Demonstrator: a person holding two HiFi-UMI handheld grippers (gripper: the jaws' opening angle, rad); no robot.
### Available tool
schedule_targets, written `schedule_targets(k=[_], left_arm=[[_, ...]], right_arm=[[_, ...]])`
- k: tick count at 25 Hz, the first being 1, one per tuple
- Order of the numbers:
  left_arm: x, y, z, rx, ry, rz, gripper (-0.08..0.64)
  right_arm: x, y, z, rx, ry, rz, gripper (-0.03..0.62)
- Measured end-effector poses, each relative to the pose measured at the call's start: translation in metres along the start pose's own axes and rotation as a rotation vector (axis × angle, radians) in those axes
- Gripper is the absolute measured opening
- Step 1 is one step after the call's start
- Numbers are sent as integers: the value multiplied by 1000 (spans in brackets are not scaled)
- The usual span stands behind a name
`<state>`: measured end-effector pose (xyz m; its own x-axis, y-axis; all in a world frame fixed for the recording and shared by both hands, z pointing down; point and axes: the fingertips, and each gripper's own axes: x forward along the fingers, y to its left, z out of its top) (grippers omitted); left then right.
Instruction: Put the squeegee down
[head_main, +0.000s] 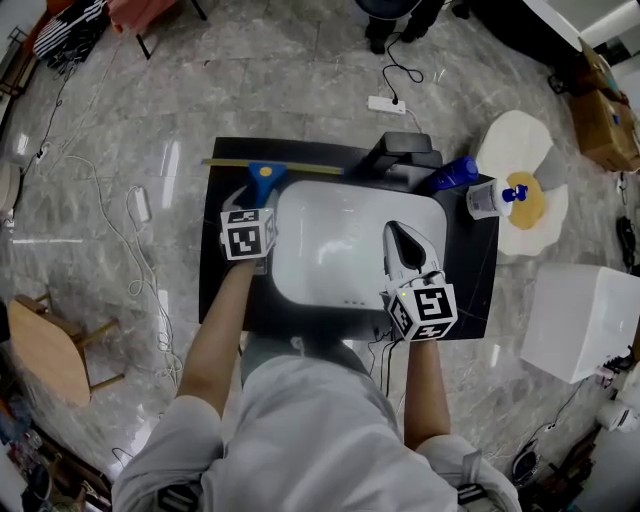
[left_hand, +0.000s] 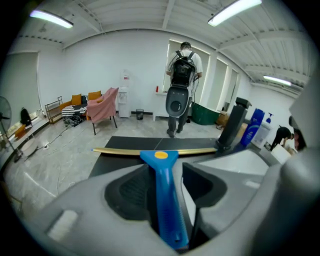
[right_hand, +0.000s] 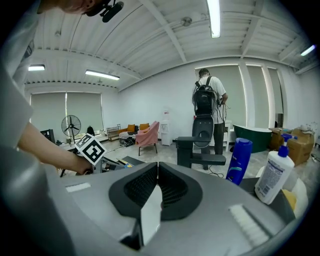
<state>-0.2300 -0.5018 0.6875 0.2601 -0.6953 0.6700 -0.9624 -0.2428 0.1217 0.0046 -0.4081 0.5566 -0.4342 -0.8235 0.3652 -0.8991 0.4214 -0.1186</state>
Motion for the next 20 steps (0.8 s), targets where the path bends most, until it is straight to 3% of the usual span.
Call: schedule_targets(k=[20], left_arm=[[-134,17,47,77,-186,43,61]], right_arm=[[-36,47,46,13,-81,12,9]])
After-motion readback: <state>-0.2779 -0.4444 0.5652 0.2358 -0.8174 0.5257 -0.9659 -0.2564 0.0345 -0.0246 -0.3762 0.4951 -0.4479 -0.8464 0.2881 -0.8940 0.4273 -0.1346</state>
